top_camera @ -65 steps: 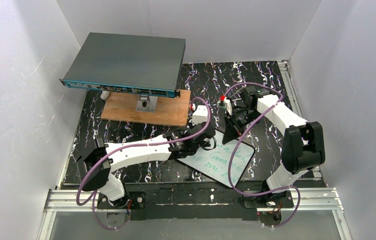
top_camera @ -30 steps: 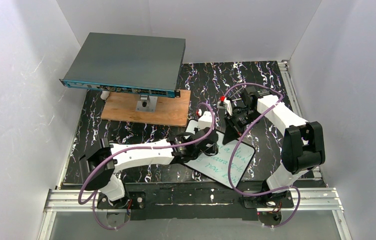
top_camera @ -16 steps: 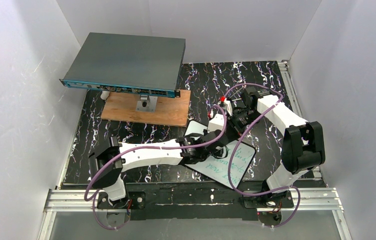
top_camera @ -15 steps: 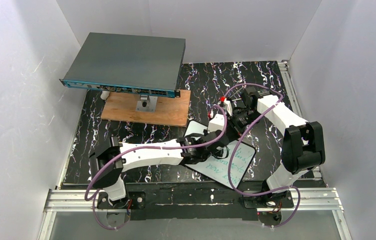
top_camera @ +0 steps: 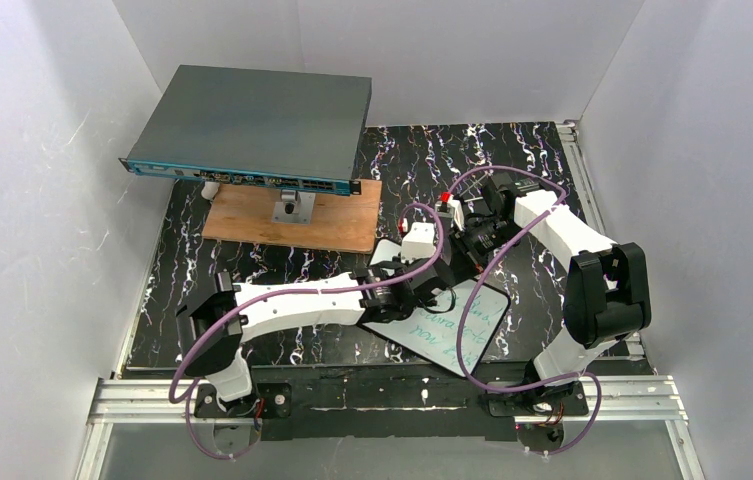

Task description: Erase the whiteboard

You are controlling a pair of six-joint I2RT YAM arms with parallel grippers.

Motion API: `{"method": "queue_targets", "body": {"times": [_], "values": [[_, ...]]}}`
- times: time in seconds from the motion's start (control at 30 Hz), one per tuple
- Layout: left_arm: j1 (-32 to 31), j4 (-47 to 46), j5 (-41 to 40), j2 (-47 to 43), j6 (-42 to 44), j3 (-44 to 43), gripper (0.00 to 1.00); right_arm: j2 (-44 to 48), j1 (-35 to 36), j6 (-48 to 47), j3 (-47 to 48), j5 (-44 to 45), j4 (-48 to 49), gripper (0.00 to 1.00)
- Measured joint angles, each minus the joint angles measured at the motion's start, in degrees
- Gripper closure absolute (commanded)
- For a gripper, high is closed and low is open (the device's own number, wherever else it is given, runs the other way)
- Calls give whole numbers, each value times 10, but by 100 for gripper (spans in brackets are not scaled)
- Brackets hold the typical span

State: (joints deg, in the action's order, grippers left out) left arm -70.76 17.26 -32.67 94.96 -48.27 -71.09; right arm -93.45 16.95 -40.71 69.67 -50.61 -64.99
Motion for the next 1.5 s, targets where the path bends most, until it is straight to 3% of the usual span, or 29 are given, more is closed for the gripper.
{"method": "queue_targets", "body": {"times": [1.03,1.5], "values": [[11,20,6,-8,-17,-9,100,1,0,-3,0,-7,1,99],[-14,-59,60,-6,-74,28,100,1,0,5,-2,-7,3,99]]}}
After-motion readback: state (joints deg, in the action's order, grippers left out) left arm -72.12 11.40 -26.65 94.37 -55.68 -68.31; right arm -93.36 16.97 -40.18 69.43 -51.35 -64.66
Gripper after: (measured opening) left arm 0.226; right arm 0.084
